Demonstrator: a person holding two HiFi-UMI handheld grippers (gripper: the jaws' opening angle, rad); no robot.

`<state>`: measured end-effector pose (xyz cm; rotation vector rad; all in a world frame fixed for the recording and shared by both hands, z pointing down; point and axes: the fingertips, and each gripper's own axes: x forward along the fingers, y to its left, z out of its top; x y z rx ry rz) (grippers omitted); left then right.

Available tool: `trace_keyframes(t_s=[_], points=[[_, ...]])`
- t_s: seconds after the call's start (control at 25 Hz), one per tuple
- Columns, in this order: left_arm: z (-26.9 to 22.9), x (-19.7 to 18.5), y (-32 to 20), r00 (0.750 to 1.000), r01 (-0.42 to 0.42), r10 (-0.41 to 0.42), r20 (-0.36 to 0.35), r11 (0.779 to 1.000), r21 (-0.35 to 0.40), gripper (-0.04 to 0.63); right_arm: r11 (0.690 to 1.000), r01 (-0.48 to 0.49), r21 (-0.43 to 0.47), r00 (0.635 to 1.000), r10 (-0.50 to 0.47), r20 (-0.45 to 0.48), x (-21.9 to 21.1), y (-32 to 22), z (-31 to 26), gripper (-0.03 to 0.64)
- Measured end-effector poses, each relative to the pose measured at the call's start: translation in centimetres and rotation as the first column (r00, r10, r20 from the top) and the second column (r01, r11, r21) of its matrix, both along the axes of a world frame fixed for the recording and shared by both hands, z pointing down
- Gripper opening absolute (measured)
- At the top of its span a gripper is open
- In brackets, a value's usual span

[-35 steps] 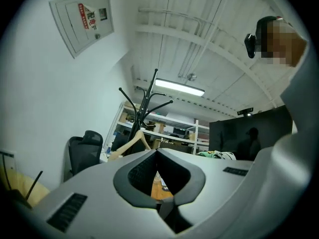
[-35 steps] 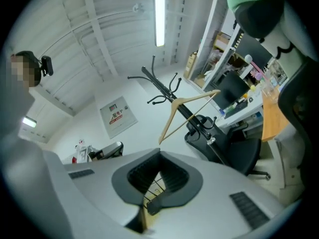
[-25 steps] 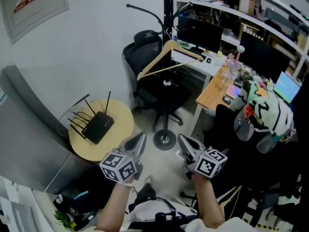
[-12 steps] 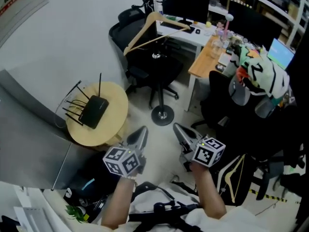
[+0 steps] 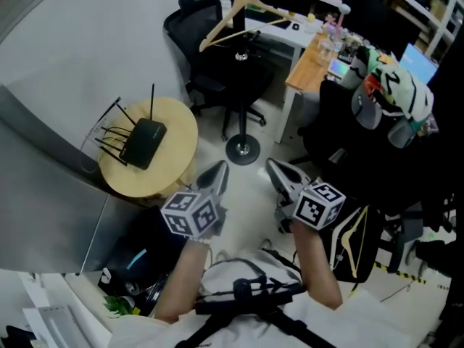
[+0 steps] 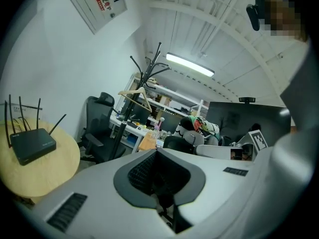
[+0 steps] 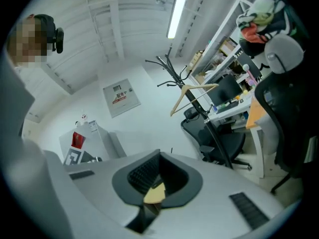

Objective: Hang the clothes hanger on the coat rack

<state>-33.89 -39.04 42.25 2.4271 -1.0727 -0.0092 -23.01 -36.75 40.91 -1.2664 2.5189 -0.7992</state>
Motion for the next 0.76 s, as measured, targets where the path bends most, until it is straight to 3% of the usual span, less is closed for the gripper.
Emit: trace_keyframes(t_s=[0.76], points=[[1.5,-4.3,3.4,0.998,-0.051,0.05,-0.035,0.998,-0.039,0.0,1.0,-0.012,-0.027,1.0,0.011,-0.021,-6.0,3.5,0.6,0.0]])
